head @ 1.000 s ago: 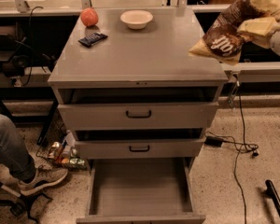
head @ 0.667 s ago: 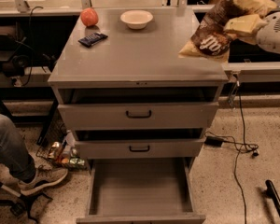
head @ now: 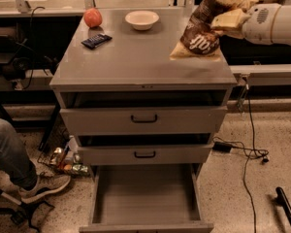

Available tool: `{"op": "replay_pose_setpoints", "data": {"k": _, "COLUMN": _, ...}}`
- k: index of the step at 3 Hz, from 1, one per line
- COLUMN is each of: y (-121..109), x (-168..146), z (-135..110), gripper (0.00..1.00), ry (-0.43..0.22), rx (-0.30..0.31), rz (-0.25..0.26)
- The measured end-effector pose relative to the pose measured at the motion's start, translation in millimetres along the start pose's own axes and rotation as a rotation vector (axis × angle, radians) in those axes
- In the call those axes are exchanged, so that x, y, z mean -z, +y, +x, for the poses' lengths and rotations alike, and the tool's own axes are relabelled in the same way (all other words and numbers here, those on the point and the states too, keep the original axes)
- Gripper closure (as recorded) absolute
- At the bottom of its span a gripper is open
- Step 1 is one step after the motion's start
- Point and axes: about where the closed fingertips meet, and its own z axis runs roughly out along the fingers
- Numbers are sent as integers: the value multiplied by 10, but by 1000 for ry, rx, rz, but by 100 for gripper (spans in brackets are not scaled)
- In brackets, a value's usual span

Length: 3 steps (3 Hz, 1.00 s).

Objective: Pick brown chip bag from bottom drawer and place on counter

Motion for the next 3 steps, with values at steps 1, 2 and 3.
{"op": "replay_pose_setpoints", "data": {"k": 1, "y": -26, "x": -318, "z": -7, "gripper": 100, "ry": -48, "rx": 10, "rz": -10}}
{"op": "replay_pose_setpoints", "data": {"k": 2, "y": -35, "x": -644, "z": -23, "gripper": 100, "ry": -92, "rx": 17, "rz": -27}}
{"op": "replay_pose_setpoints", "data": {"k": 3, "y": -12, "x": -991, "z": -98, "gripper": 77, "ry": -139, "rx": 17, "rz": -52}}
